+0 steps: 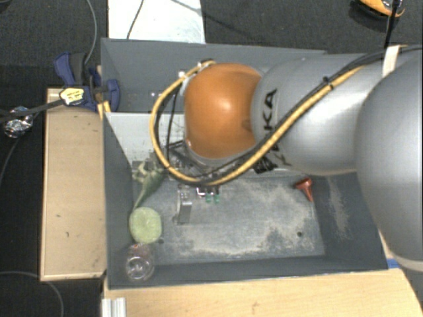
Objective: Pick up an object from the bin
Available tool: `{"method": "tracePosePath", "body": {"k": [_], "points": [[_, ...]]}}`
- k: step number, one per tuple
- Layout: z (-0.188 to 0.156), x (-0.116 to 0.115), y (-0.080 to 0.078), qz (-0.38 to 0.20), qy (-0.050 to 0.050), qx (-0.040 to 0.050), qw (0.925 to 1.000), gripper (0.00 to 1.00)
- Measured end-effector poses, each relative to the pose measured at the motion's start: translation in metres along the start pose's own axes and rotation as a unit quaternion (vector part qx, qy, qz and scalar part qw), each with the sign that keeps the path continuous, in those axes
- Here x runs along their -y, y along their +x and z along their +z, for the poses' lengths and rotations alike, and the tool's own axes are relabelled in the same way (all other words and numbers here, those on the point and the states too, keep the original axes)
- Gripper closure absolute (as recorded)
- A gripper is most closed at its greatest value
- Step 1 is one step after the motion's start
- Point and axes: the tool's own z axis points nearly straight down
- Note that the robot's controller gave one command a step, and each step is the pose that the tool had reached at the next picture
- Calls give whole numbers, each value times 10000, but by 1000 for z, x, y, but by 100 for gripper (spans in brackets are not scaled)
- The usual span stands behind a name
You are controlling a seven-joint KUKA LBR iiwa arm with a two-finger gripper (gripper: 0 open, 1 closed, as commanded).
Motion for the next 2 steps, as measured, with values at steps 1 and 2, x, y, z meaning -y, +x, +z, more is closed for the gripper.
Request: {"method": "tracePosePath", "body": {"k": [1,2], "points": [[-5,1,-1,22,-8,35,10000,0],[26,-8,6,-91,-20,81,9999,0]]}}
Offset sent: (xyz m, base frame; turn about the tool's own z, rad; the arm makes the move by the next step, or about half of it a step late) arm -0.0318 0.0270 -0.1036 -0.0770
